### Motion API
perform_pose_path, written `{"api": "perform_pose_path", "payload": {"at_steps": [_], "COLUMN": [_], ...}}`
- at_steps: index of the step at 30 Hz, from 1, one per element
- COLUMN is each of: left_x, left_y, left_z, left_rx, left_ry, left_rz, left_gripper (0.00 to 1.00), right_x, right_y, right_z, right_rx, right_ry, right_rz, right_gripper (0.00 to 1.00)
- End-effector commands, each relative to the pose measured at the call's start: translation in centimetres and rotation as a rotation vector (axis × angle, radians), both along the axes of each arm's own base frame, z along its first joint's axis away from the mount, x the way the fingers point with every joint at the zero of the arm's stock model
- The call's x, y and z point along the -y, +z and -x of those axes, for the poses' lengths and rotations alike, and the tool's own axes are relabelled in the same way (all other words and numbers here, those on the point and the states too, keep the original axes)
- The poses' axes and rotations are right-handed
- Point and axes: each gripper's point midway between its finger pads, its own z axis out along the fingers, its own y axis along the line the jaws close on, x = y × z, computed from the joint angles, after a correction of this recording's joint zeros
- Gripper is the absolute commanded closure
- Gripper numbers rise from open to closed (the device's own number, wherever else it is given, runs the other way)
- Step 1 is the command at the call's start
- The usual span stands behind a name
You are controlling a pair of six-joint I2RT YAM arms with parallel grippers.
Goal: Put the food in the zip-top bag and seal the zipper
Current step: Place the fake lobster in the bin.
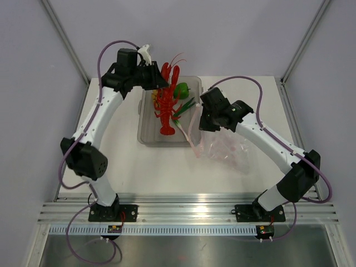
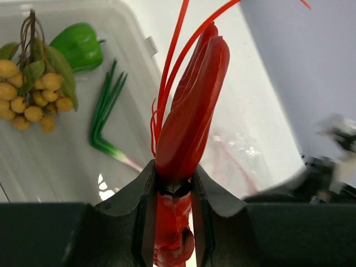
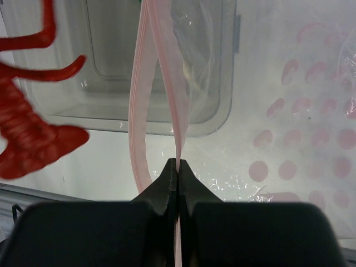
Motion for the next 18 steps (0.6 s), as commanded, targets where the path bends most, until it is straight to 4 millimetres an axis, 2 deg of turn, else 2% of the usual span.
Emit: {"api": "perform_pose_path", "payload": {"at_steps": [1,2,3,4,6,9,11,12,13,14,15,18], "left_x": [0.2,0.1,0.3,0.6,0.7,1.2,1.4,1.5,1.2,1.2,1.3,1.3], "left_y": [-5.7,-6.6,-9.6,-9.2,-11.8,-12.4,-14.1,-15.0,-16.8,-16.8,-17.0,-15.9], "left_z": [-1.7,-2.4,-3.5,-4.2,-5.7,-7.5,-8.8,-9.2,-9.7,-10.0,-9.9,-8.9], "left_rx": [-0.146,-0.158,-0.22,-0.209,-0.254,-0.243,-0.275,-0.294,-0.338,-0.343,-0.352,-0.335], "left_ry": [-0.094,-0.103,-0.109,-0.124,-0.134,-0.149,-0.143,-0.136,-0.111,-0.098,-0.101,-0.115], "left_rz": [-0.031,-0.047,-0.065,-0.055,-0.048,-0.021,-0.023,-0.026,-0.045,-0.04,-0.038,-0.037], "left_gripper": [1.0,1.0,1.0,1.0,1.0,1.0,1.0,0.67,0.36,0.16,0.01,0.01], "right_x": [0.6,0.7,0.8,1.0,1.4,1.9,2.0,2.0,2.0,2.0,2.0,1.8], "right_y": [1.9,2.0,1.9,1.8,1.8,1.6,1.6,1.5,1.4,1.3,1.3,1.0], "right_z": [-0.3,-0.2,-0.2,-0.1,0.0,0.1,0.3,0.3,0.3,0.3,0.2,0.2], "right_rx": [0.062,0.063,0.062,0.06,0.061,0.055,0.053,0.051,0.048,0.047,0.045,0.038], "right_ry": [-0.027,-0.029,-0.028,-0.03,-0.034,-0.041,-0.04,-0.04,-0.04,-0.04,-0.041,-0.037], "right_rz": [-0.025,-0.021,-0.017,-0.004,0.008,0.029,0.033,0.037,0.04,0.038,0.041,0.043], "right_gripper": [1.0,1.0,1.0,1.0,1.0,1.0,1.0,1.0,1.0,1.0,1.0,1.0]}}
